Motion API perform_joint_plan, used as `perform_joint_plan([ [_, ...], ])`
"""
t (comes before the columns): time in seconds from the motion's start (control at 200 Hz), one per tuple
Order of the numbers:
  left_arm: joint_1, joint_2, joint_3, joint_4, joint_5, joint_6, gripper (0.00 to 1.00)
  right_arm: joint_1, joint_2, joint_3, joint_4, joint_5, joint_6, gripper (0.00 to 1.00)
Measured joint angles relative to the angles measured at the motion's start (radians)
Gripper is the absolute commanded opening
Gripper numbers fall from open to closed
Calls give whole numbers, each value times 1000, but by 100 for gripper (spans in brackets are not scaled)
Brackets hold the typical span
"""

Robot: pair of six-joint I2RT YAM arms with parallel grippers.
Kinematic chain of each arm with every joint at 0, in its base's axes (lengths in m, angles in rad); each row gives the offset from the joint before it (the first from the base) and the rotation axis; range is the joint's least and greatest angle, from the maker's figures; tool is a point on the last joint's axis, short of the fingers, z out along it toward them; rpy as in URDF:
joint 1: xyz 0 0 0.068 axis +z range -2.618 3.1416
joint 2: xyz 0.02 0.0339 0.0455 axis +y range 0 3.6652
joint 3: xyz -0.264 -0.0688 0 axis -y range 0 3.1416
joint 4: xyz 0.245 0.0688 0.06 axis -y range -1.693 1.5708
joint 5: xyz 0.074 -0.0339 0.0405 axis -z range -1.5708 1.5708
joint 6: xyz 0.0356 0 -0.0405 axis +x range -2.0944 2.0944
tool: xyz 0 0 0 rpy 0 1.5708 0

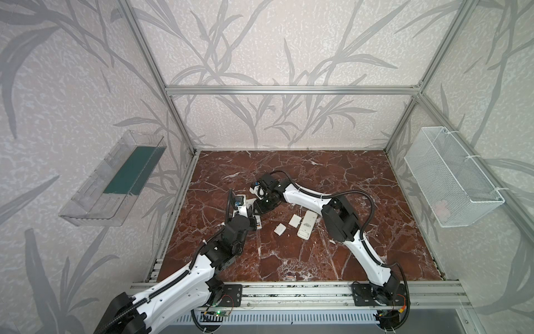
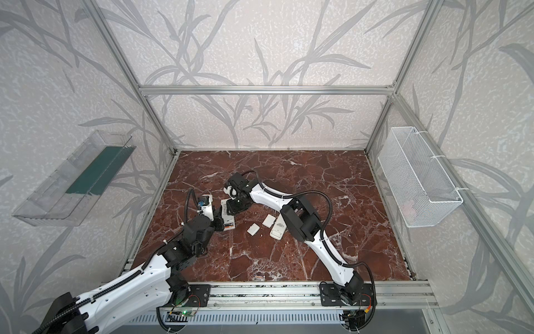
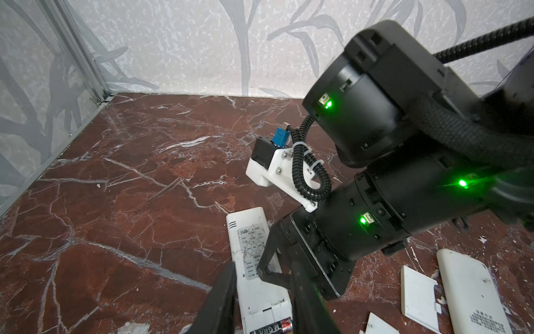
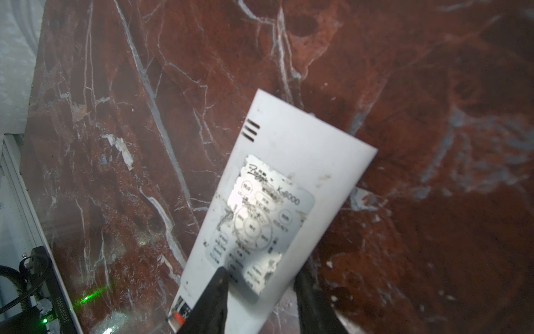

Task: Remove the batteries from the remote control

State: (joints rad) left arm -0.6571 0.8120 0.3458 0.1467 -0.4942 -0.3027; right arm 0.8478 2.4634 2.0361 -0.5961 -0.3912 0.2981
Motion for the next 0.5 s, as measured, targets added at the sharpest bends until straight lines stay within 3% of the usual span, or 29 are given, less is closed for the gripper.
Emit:
perform_joint_plan([
  [0.225, 64, 28, -6, 16, 67, 24, 0, 0, -2, -4, 4, 0, 0, 39],
  [0.5, 75, 23, -6, 61, 124, 27, 0, 0, -2, -5, 5, 0, 0, 39],
])
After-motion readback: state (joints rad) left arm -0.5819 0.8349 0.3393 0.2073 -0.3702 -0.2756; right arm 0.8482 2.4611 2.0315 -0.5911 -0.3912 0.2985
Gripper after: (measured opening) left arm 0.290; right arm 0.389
